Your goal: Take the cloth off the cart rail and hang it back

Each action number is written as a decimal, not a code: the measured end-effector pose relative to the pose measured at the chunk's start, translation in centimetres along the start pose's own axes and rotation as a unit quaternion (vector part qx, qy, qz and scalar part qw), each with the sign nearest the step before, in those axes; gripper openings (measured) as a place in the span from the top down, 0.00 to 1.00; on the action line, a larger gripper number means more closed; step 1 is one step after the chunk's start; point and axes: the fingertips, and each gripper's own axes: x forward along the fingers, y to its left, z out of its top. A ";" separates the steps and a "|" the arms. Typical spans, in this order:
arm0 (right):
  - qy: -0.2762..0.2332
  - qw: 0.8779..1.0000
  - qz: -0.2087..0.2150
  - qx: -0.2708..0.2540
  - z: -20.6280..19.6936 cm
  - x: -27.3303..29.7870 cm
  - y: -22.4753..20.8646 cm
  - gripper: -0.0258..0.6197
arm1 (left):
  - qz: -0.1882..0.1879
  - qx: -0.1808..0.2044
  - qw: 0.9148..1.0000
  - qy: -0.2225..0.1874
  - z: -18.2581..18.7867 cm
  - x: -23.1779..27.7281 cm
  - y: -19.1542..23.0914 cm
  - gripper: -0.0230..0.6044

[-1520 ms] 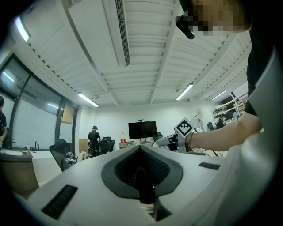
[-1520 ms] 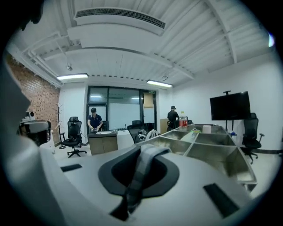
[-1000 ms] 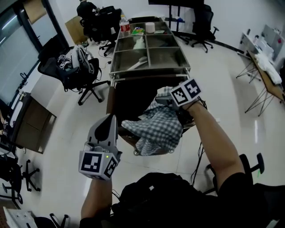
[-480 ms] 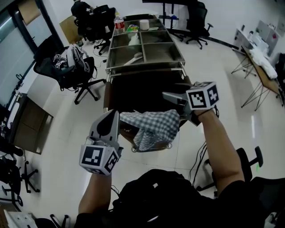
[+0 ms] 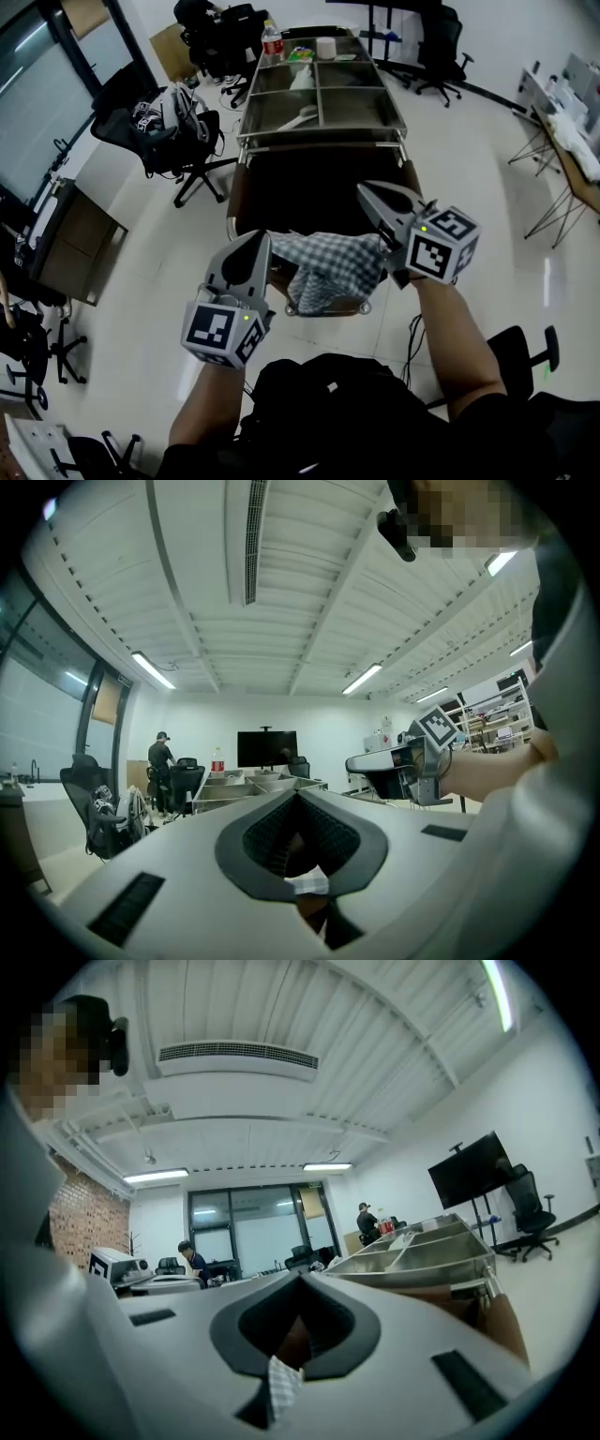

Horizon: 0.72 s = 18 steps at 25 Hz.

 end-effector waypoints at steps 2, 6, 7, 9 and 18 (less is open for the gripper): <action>-0.001 1.000 0.007 -0.004 -0.5 -0.2 1.0 0.95 | 0.001 0.001 1.000 0.003 -0.3 -0.4 0.0 0.96; -0.012 1.000 0.019 0.015 -0.9 -1.0 2.6 0.95 | 0.010 -0.005 1.000 0.006 -0.7 -1.4 0.4 0.96; -0.020 0.999 0.020 0.025 -0.8 -1.2 2.9 0.95 | 0.012 -0.007 1.000 0.008 -0.8 -1.7 0.6 0.96; -0.030 0.999 0.019 0.037 -1.1 -1.6 3.5 0.95 | 0.015 -0.010 1.000 0.007 -0.9 -2.6 0.7 0.96; -0.002 0.999 -0.043 -0.012 -4.7 -3.9 7.4 0.95 | -0.010 -0.010 1.000 0.016 -2.9 -6.1 -1.2 0.96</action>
